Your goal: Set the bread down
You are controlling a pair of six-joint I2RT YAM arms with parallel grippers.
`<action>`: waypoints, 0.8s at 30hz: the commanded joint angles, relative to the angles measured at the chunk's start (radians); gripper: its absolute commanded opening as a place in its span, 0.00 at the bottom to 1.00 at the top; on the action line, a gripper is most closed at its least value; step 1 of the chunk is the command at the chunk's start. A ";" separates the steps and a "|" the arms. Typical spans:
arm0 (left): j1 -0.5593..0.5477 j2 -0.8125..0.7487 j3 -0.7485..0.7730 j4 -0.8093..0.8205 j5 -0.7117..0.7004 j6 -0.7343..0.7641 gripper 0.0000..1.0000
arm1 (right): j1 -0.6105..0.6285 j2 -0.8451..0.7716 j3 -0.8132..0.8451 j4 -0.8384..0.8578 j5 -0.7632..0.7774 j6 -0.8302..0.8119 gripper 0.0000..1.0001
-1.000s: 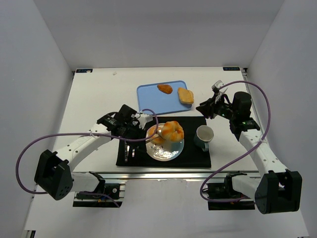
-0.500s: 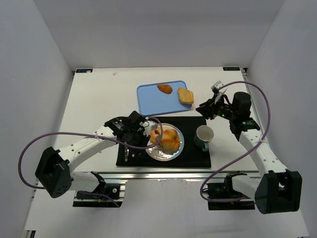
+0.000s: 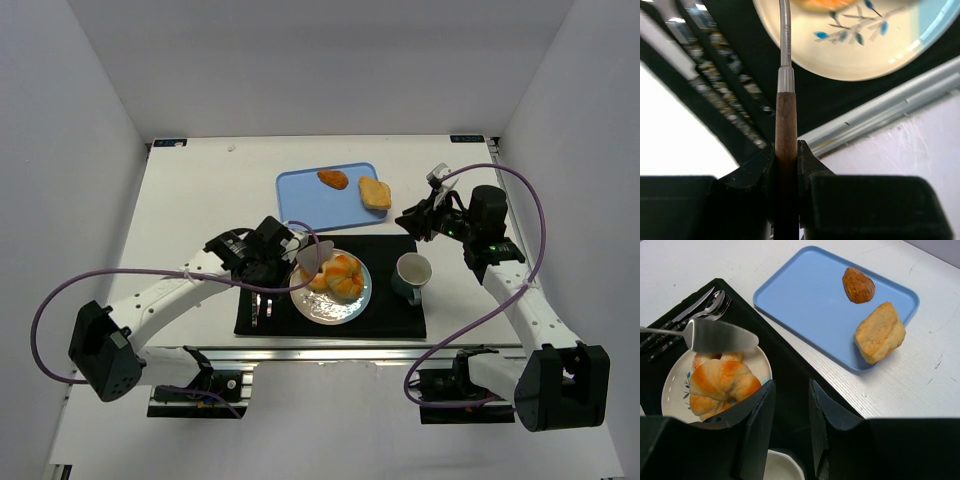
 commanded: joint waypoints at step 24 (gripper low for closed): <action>0.801 0.098 -0.180 0.467 0.176 0.125 0.00 | -0.005 -0.025 0.028 0.003 -0.053 -0.027 0.40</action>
